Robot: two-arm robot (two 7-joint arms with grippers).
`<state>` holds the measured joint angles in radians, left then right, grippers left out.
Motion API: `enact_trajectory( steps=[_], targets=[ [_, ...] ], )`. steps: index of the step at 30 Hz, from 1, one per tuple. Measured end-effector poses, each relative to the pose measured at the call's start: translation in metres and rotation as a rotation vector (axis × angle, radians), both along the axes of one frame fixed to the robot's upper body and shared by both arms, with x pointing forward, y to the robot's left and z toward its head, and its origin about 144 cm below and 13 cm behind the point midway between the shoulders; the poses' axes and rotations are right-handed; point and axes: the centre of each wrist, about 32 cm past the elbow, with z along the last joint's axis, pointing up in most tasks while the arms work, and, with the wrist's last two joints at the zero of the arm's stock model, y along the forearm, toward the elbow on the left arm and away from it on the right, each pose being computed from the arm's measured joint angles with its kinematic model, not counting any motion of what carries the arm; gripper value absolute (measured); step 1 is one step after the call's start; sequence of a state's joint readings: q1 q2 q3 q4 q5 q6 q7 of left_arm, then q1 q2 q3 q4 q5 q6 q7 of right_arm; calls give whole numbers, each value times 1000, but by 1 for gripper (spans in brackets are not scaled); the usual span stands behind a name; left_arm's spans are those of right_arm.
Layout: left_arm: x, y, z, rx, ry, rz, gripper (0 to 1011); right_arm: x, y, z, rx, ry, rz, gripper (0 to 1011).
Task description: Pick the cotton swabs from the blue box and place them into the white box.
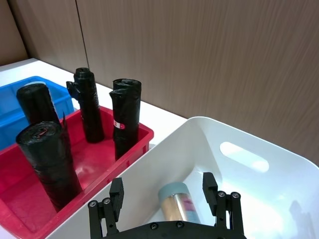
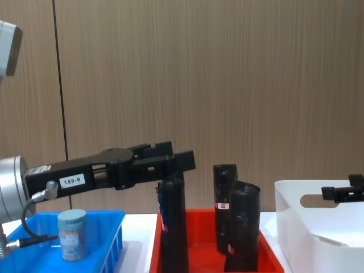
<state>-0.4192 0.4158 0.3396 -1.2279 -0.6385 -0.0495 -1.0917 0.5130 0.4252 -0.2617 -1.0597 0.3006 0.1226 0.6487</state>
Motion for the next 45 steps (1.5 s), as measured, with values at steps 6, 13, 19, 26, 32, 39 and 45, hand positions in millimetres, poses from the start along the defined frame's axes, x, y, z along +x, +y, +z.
enact_trajectory(
  steps=[6,13,19,26,32,39,45],
  targets=[
    [0,0,0,0,0,0,1004,-2,1,2,3,-11,13,1002],
    [0,0,0,0,0,0,1004,-4,3,4,6,-19,22,1001],
    [0,0,0,0,0,1,1004,-5,3,4,7,-21,25,1001],
    [-2,-3,1,12,-1,25,1004,-12,11,1,9,-37,13,1002],
    [-5,-10,1,37,-1,72,1004,-24,25,-3,13,-67,-13,1002],
    [-11,-20,2,72,-5,143,1004,-41,41,-7,25,-105,-49,1001],
    [-15,-27,4,95,-11,192,1004,-55,54,-9,36,-134,-79,1001]
  ],
)
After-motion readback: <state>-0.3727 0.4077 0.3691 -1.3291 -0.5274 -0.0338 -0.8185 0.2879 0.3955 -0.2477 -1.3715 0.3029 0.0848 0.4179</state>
